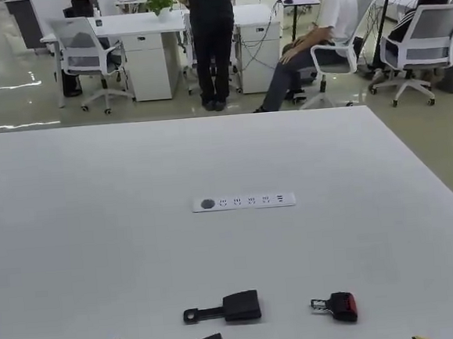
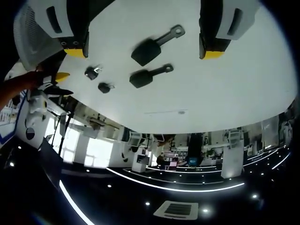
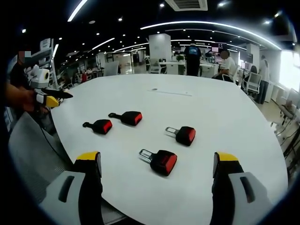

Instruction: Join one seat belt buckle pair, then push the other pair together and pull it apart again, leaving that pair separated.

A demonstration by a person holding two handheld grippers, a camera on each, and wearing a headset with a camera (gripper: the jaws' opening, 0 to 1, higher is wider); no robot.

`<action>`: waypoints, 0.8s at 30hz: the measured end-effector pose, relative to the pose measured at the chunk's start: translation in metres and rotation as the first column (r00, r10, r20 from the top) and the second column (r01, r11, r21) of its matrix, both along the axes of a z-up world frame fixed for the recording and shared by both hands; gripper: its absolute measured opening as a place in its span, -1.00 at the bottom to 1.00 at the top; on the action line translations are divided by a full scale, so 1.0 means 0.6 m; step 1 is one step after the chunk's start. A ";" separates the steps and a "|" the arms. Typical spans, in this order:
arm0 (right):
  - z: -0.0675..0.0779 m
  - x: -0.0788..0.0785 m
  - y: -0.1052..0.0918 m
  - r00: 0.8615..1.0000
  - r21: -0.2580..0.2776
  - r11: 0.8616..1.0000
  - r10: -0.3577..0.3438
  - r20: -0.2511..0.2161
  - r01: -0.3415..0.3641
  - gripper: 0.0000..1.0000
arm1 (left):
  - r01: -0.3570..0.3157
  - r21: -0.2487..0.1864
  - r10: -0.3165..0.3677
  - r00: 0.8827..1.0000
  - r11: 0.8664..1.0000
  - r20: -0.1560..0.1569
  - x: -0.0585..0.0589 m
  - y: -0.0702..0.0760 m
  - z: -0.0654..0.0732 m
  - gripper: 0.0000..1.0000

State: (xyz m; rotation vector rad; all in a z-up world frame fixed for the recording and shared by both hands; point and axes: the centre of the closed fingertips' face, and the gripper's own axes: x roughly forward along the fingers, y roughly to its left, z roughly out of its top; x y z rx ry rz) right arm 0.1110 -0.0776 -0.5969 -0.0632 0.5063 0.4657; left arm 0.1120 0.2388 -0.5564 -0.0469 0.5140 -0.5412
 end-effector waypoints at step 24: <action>0.017 -0.004 0.005 1.000 -0.001 1.000 0.005 -0.002 -0.005 0.98 | 0.007 0.008 -0.007 1.000 1.000 -0.003 0.000 -0.002 0.002 1.00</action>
